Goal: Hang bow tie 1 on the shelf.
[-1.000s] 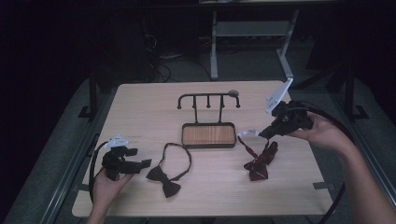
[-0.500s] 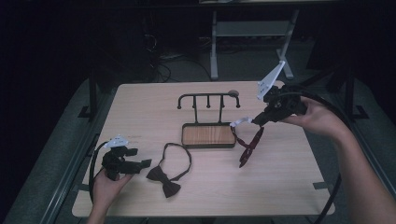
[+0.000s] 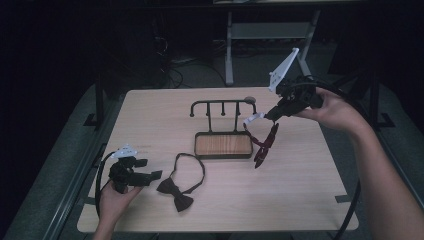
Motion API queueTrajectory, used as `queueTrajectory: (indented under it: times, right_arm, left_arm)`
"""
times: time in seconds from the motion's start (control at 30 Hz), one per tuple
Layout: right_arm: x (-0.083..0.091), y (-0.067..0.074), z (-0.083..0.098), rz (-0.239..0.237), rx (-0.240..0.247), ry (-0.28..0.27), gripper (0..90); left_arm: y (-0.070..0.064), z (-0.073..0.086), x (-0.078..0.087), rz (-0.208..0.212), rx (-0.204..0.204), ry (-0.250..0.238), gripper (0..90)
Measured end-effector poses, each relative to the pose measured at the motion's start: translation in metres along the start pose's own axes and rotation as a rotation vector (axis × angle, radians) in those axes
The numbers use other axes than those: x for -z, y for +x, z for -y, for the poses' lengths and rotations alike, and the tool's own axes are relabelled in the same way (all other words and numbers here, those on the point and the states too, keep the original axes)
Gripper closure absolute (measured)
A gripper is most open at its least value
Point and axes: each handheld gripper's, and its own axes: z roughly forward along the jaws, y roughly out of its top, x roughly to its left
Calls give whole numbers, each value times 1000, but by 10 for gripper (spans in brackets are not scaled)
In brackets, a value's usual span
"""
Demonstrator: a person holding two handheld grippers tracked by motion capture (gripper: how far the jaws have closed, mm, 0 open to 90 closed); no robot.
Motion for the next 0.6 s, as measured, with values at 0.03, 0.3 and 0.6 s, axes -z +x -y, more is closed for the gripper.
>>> queueTrajectory:
  times: [0.03,0.3,0.6]
  right_arm:
    - [1,-1,-1,4,3,-4,871]
    - [6,-10,-8,15,-10,-7,871]
    - [-2,-33,-8,16,-67,14,871]
  left_arm:
    - [0,0,0,0,0,0,171]
    - [0,0,-1,4,-1,3,171]
    - [0,0,-1,10,6,-5,171]
